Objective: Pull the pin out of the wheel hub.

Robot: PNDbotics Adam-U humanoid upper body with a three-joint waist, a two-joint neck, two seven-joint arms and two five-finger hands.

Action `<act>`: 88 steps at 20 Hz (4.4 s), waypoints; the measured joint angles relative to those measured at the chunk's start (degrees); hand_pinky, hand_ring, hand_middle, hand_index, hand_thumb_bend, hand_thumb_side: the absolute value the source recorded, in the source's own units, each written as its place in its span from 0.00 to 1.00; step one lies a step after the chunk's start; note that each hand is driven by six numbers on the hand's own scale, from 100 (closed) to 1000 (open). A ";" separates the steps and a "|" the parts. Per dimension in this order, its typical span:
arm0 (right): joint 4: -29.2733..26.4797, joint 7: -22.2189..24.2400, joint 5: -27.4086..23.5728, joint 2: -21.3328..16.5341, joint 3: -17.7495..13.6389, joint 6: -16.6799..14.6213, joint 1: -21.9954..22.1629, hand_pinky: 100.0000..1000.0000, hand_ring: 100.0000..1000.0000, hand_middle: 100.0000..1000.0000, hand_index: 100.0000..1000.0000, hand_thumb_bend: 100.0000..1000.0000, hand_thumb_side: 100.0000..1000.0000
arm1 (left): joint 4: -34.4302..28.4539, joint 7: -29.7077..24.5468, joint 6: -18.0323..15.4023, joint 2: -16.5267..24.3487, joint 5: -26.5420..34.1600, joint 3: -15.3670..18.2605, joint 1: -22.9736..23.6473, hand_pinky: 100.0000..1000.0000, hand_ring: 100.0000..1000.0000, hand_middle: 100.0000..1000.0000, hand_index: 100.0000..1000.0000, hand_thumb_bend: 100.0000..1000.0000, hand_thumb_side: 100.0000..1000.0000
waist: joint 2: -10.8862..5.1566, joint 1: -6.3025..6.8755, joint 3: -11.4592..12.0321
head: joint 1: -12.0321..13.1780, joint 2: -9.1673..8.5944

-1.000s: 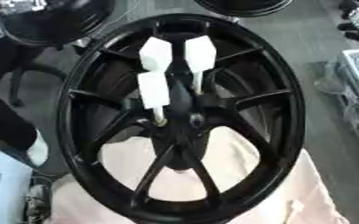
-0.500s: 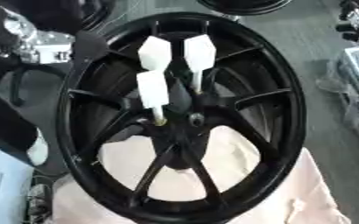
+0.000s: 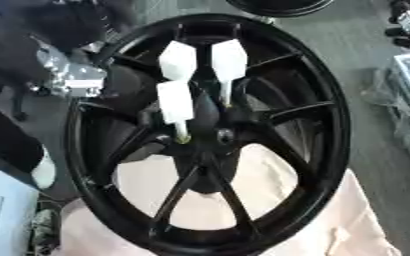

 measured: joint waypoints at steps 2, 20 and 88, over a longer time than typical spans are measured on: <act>0.00 0.07 0.01 0.00 0.10 0.05 0.00 0.86 0.74 0.70 0.89 0.15 0.42 | 0.00 0.16 0.16 -0.71 -0.46 -0.47 -0.09 0.80 0.72 0.72 0.85 0.41 0.57 | 0.00 0.03 -0.12 | 0.02 0.00; 0.02 0.23 0.36 0.12 0.26 0.16 0.00 0.86 0.74 0.70 0.89 0.14 0.43 | 1.09 0.47 0.47 -5.68 -2.85 -2.50 -0.34 0.77 0.62 0.62 0.75 0.38 0.50 | 0.47 0.01 -0.42 | 0.49 -0.02; 0.34 0.96 0.49 1.05 0.27 -0.02 -0.48 0.87 0.74 0.70 0.89 0.10 0.46 | 9.56 -1.70 -1.69 -11.06 -7.49 -4.27 1.51 0.75 0.67 0.70 0.80 0.35 0.43 | 1.61 -0.40 -0.90 | 1.23 -0.68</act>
